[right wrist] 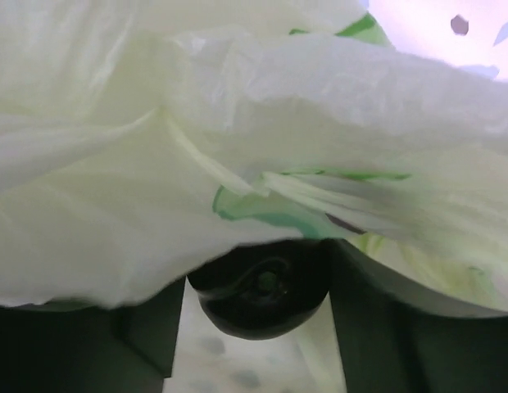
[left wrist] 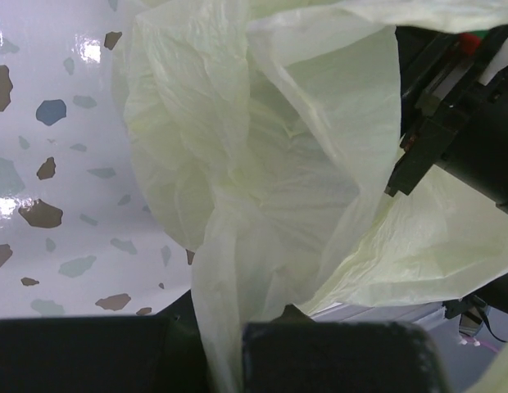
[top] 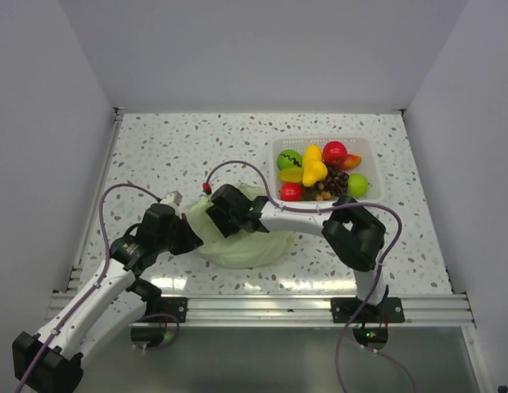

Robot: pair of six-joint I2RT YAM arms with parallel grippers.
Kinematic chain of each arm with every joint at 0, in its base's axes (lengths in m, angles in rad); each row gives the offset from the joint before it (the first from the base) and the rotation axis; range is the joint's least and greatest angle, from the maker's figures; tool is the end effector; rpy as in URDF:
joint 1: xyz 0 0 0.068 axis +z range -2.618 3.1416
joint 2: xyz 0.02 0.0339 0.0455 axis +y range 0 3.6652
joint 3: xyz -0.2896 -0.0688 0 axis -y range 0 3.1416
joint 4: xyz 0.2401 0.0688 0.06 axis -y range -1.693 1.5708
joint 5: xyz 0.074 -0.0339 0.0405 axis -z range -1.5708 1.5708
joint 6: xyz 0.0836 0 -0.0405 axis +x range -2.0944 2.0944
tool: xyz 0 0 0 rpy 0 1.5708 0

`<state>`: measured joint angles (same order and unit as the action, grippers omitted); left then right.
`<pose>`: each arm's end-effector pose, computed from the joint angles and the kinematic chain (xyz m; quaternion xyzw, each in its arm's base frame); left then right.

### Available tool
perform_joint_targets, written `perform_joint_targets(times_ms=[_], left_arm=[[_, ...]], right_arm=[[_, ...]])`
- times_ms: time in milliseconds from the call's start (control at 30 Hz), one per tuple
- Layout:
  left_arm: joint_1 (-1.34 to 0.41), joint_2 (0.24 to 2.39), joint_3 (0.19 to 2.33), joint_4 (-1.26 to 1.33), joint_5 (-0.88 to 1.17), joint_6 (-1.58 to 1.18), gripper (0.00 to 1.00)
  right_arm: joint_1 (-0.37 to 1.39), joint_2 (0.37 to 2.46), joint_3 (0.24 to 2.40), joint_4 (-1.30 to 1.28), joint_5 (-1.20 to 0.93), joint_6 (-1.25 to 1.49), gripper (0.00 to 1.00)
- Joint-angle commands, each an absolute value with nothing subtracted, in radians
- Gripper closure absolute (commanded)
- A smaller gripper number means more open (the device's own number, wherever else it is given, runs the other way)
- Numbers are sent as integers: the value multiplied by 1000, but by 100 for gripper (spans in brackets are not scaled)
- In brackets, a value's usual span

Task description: Untie the knot of the plastic bag and take out the fruit

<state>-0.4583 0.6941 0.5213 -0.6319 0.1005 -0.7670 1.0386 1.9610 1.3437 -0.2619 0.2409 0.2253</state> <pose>0.1337 -0.0753 0.2033 -0.1239 0.9182 -0.2528 0.2786 0.2504 0.3860 0.1718 -0.3320 0.8739 0.1076 0.3383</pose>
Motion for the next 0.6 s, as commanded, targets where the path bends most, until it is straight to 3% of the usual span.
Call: perform_joint_targets(times_ms=[0, 67, 167, 367, 567], left_arm=[[-456, 683, 511, -620, 95, -764, 100], [-456, 681, 514, -626, 86, -765, 100], [-456, 677, 526, -640, 71, -770, 100], [-456, 681, 567, -669, 32, -769, 100], [-456, 680, 620, -699, 3, -761, 100]], right_arm=[[1037, 1939, 1358, -189, 261, 221, 47], [1038, 1910, 1341, -184, 250, 218, 65], [1039, 1821, 1325, -216, 168, 207, 74], [1039, 1586, 1361, -345, 17, 192, 78], [987, 1436, 1489, -504, 175, 184, 80]])
